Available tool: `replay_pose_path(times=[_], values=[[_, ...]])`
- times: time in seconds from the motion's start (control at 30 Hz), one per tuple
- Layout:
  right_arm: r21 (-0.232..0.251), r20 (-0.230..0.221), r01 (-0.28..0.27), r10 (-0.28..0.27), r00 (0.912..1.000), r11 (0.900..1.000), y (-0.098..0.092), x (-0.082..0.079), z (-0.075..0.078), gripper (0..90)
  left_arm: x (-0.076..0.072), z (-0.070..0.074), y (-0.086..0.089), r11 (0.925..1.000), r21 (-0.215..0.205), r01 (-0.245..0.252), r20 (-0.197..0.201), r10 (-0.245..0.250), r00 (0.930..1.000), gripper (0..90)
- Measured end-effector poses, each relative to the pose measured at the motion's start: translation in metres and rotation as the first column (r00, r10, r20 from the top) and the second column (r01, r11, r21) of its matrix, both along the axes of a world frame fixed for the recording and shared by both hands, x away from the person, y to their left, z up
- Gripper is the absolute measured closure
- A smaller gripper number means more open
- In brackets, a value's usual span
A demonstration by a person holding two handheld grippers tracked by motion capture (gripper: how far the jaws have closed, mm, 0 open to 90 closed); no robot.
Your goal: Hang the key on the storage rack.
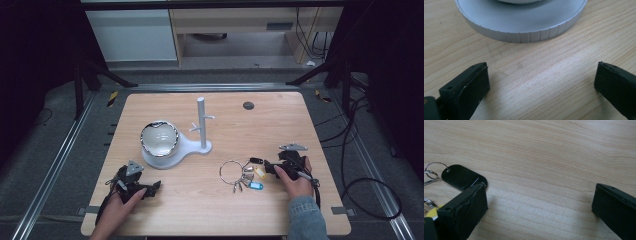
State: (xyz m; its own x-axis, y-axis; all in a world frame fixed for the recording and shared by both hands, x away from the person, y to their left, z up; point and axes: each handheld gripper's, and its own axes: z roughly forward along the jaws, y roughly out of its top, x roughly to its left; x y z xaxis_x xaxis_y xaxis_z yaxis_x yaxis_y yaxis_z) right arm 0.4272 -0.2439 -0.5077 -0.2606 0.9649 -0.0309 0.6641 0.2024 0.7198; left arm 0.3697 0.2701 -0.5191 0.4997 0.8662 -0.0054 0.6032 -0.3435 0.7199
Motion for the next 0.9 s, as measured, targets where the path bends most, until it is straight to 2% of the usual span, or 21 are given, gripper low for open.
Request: replay_pose_path(times=[0.17,0.4,0.5,0.57,0.63,0.67,0.7,0.83,0.87,0.9], values=[[0.0,-0.001,-0.006,0.006,1.0,1.0,0.0,0.0,0.0,0.3,0.001,0.0,0.0,1.0,0.0,0.003,0.0,-0.003,1.0,0.0],[0.001,-0.004,-0.069,0.069,0.9976,0.998,-0.004,-0.007,0.0,0.3,0.001,0.0,0.0,1.0,0.001,0.002,0.0,-0.002,1.0,0.0],[0.0,-0.011,-0.079,0.079,0.9968,0.997,-0.004,-0.008,0.001,0.4,0.001,0.0,0.0,1.0,0.001,0.002,0.0,-0.002,1.0,0.0],[0.002,-0.02,-0.083,0.083,0.9964,0.997,-0.004,-0.009,0.002,3.6,0.001,0.0,0.0,1.0,0.001,0.002,-0.001,-0.002,1.0,0.0],[0.011,-0.001,-0.089,0.089,0.9961,0.996,-0.007,-0.012,0.003,10.2,0.001,0.0,0.0,1.0,0.001,0.003,-0.001,-0.003,1.0,0.0],[0.011,-0.001,-0.089,0.089,0.9961,0.996,-0.007,-0.012,0.003,10.2,0.001,0.0,0.0,1.0,0.0,0.003,0.0,-0.003,1.0,0.0],[0.011,-0.002,-0.101,0.101,0.9949,0.995,-0.008,-0.013,0.004,16.3,0.001,0.0,0.0,1.0,0.0,0.003,0.0,-0.003,1.0,0.0],[0.019,0.024,-0.135,0.135,0.9906,0.991,-0.01,-0.017,0.019,17.1,0.001,0.0,0.0,1.0,0.0,0.003,0.0,-0.003,1.0,0.0],[0.016,0.018,-0.169,0.168,0.9856,0.986,-0.009,-0.019,0.028,20.5,0.001,0.0,0.0,1.0,0.0,0.003,0.0,-0.003,1.0,0.0],[0.016,0.018,-0.169,0.168,0.9856,0.986,-0.009,-0.019,0.028,20.5,0.001,0.0,0.0,1.0,0.0,0.003,0.0,-0.003,1.0,0.0]])
